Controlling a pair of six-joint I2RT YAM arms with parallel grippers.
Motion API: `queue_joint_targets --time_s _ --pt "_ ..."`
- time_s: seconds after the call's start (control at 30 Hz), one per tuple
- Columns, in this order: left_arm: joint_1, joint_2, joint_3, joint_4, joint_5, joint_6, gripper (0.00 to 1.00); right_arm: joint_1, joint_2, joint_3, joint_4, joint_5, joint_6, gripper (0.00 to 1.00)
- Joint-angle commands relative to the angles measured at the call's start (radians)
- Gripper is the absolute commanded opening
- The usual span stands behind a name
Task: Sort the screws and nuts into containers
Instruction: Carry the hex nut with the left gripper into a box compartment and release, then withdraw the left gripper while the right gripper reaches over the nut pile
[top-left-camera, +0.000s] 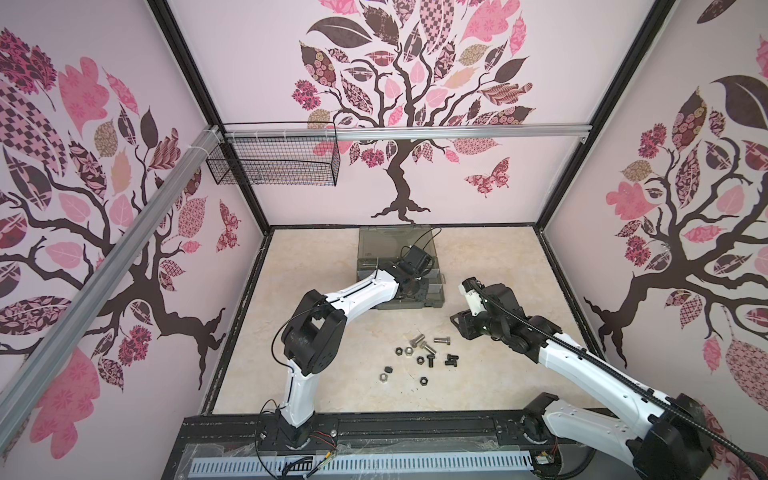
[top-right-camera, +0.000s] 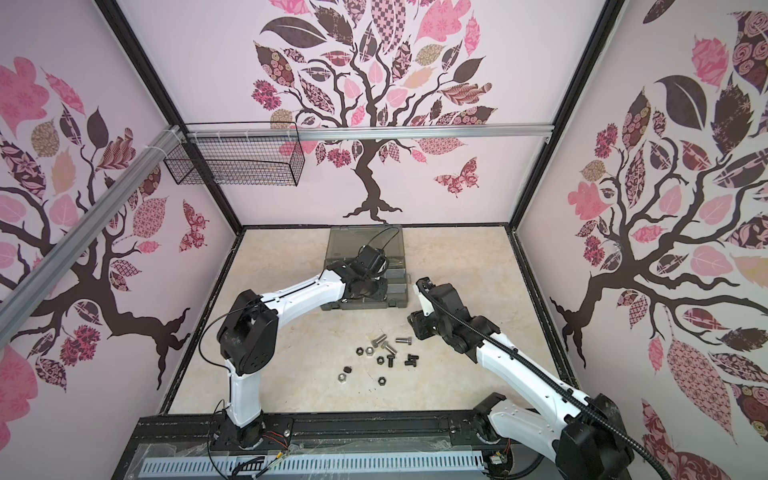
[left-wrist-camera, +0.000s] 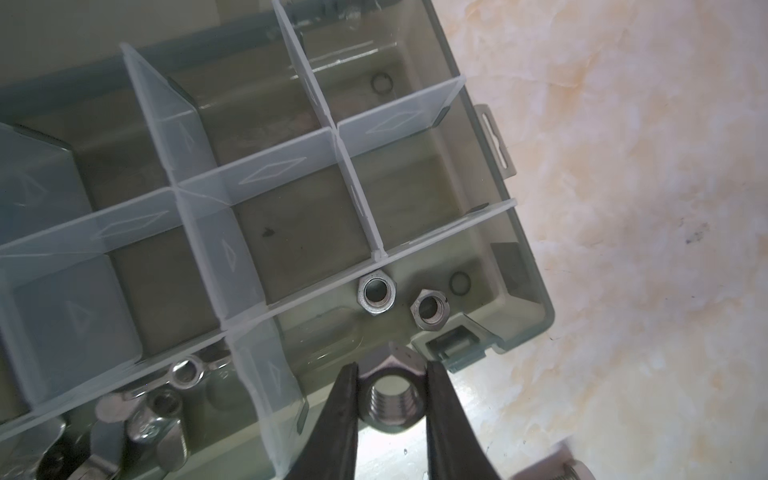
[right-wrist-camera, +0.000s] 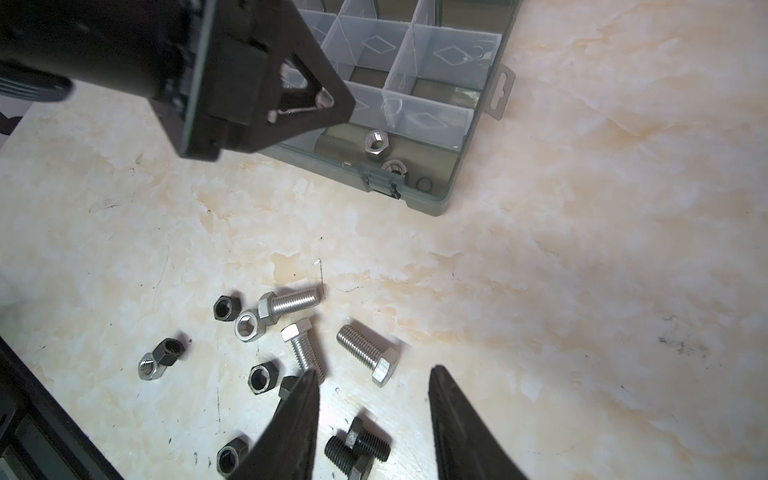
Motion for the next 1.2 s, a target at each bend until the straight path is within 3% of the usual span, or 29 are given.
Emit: queue_joint_targets --time_s 0.0,0.3,0.5,0.73,0.9,1.17 --pt "0.001 0.031 0.085 -0.020 0.015 0.028 0.25 -0.004 -0.025 -0.014 -0.029 0.013 0.017 0.46" --pt "0.008 0.070 0.091 -0.003 0.028 0.013 0.42 -0.004 -0.024 -0.008 -0.039 0.021 0.009 0.46" --pt "0.015 -0.016 0.018 0.020 0.037 0.000 0.45 -0.005 -0.016 -0.007 -0.035 0.020 0.008 0.46" --pt "0.040 -0.310 -0.301 0.148 0.063 -0.051 0.45 -0.004 0.030 0.002 -0.025 0.013 -0.005 0.46" --pt "0.045 -0.522 -0.507 0.137 0.018 -0.072 0.46 0.008 0.091 0.017 0.001 -0.029 -0.013 0.45" --pt "0.065 -0.875 -0.811 0.083 -0.062 -0.174 0.47 0.187 0.216 0.060 0.039 -0.016 -0.025 0.45"
